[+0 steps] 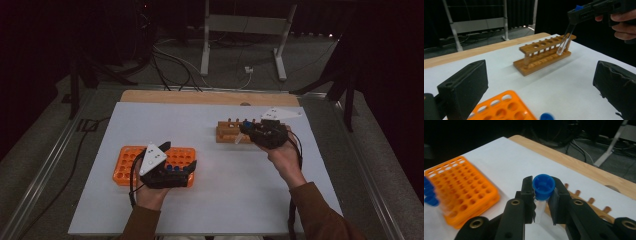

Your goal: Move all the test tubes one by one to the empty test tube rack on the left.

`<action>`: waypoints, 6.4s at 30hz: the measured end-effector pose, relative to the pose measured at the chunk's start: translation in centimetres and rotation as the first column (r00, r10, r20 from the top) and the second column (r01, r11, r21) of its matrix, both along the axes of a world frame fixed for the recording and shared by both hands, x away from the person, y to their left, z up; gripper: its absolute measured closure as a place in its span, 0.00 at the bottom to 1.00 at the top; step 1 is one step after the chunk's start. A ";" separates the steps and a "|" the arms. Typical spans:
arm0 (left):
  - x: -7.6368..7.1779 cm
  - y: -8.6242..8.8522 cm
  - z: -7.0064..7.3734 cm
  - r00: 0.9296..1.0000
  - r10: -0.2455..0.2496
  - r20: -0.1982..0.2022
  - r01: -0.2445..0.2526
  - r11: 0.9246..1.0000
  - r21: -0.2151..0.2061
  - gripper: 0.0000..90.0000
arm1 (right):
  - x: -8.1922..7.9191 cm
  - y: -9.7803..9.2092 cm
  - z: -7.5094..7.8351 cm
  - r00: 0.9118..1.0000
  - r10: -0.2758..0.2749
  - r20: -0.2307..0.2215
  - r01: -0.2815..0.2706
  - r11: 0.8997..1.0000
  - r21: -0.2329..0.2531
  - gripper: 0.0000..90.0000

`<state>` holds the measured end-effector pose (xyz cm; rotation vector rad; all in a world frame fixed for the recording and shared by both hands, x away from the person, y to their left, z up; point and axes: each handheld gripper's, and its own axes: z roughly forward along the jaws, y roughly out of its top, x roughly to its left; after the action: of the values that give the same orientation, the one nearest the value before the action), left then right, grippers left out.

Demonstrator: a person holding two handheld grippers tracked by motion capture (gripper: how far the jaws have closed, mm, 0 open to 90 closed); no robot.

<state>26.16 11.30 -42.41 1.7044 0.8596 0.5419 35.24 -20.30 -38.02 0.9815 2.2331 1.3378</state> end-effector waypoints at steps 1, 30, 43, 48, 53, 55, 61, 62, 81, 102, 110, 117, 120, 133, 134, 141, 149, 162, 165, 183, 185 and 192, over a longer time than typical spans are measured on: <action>0.1 -0.4 0.0 1.000 -0.005 -0.002 0.005 1.000 0.005 0.01 | -0.3 0.2 0.1 1.000 0.010 0.001 -0.010 1.000 -0.001 0.85; -0.1 -6.3 0.0 0.992 -0.121 0.025 0.119 0.989 0.084 0.81 | -4.8 5.6 1.3 0.957 0.287 -0.045 -0.285 0.958 0.029 0.85; 0.1 -6.4 -0.2 0.991 -0.130 0.015 0.128 0.988 0.090 0.87 | -4.5 5.4 1.0 0.953 0.296 -0.070 -0.293 0.955 0.046 0.76; 0.4 -5.6 -0.2 0.995 -0.104 0.011 0.103 0.991 0.081 0.87 | -4.4 4.7 1.2 0.958 0.280 -0.063 -0.276 0.959 0.066 0.47; 0.5 -4.8 0.0 0.997 -0.080 0.012 0.079 0.995 0.066 0.87 | -4.3 3.9 1.1 0.971 0.233 -0.043 -0.230 0.971 0.064 0.26; 0.6 -4.5 0.1 0.997 -0.072 0.014 0.071 0.996 0.061 0.87 | -4.2 3.5 0.8 0.975 0.218 -0.041 -0.215 0.975 0.060 0.19; 0.7 -3.4 0.3 0.999 -0.042 0.022 0.041 0.998 0.047 0.87 | -3.8 2.3 0.0 0.983 0.179 -0.038 -0.177 0.983 0.054 0.09; 0.7 -3.1 0.4 0.999 -0.037 0.023 0.036 0.998 0.046 0.87 | -3.7 2.1 -0.2 0.985 0.171 -0.038 -0.168 0.984 0.055 0.08; 0.5 1.9 1.5 0.997 0.064 0.050 -0.064 0.998 0.009 0.87 | -3.6 -2.9 -2.4 1.000 0.021 -0.021 -0.019 0.993 0.115 0.00; -0.6 6.6 0.5 0.987 0.157 0.041 -0.158 0.987 0.011 0.87 | -5.6 -5.6 -4.2 0.995 -0.084 0.053 0.079 0.992 0.096 0.00; -1.0 7.4 -0.2 0.986 0.167 0.032 -0.167 0.986 0.007 0.87 | -6.1 -7.0 -4.8 0.993 -0.113 0.040 0.108 0.989 0.101 0.00; -1.4 8.0 -0.9 0.985 0.172 0.021 -0.173 0.985 0.018 0.87 | -6.7 -8.0 -4.9 0.991 -0.129 0.042 0.124 0.986 0.107 0.00; -1.5 8.3 -1.3 0.984 0.178 0.012 -0.179 0.984 0.014 0.87 | -6.9 -8.4 -5.0 0.990 -0.133 0.041 0.128 0.986 0.110 0.00; -1.9 8.8 -3.1 0.985 0.171 -0.020 -0.170 0.985 0.024 0.87 | -7.1 -8.9 -5.6 0.989 -0.146 0.028 0.142 0.984 0.112 0.00; -1.9 8.8 -3.2 0.985 0.168 -0.023 -0.168 0.986 0.025 0.87 | -7.1 -9.0 -5.6 0.989 -0.146 0.027 0.142 0.983 0.113 0.00; -2.1 8.7 -3.8 0.986 0.160 -0.035 -0.159 0.987 0.033 0.87 | -7.0 -9.1 -5.9 0.989 -0.146 0.017 0.144 0.984 0.102 0.00; -2.2 8.7 -4.5 0.986 0.155 -0.056 -0.153 0.988 0.030 0.87 | -7.0 -9.2 -6.1 0.989 -0.149 0.015 0.147 0.984 0.103 0.00; -2.1 8.4 -6.0 0.983 0.138 -0.121 -0.127 0.987 0.097 0.87 | -7.1 -9.3 -6.1 0.989 -0.147 0.010 0.145 0.983 0.114 0.00; -2.1 8.2 -6.2 0.982 0.132 -0.133 -0.112 0.983 0.146 0.87 | -7.1 -9.3 -6.1 0.989 -0.148 0.010 0.146 0.983 0.115 0.00; -2.0 7.6 -6.9 0.979 0.117 -0.168 -0.072 0.965 0.252 0.87 | -8.1 -9.1 -7.0 0.989 -0.148 0.013 0.146 0.982 0.119 0.00; -2.0 7.7 -6.9 0.978 0.117 -0.171 -0.072 0.966 0.247 0.87 | -8.4 -9.0 -7.2 0.988 -0.151 0.022 0.148 0.983 0.111 0.00; -2.2 8.5 -6.7 0.978 0.121 -0.172 -0.083 0.974 0.212 0.70 | -9.2 -9.2 -7.8 0.987 -0.156 0.032 0.151 0.981 0.120 0.00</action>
<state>23.97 19.77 -49.07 1.9271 1.0591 0.5637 26.03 -29.51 -45.77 1.1312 2.0231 1.4193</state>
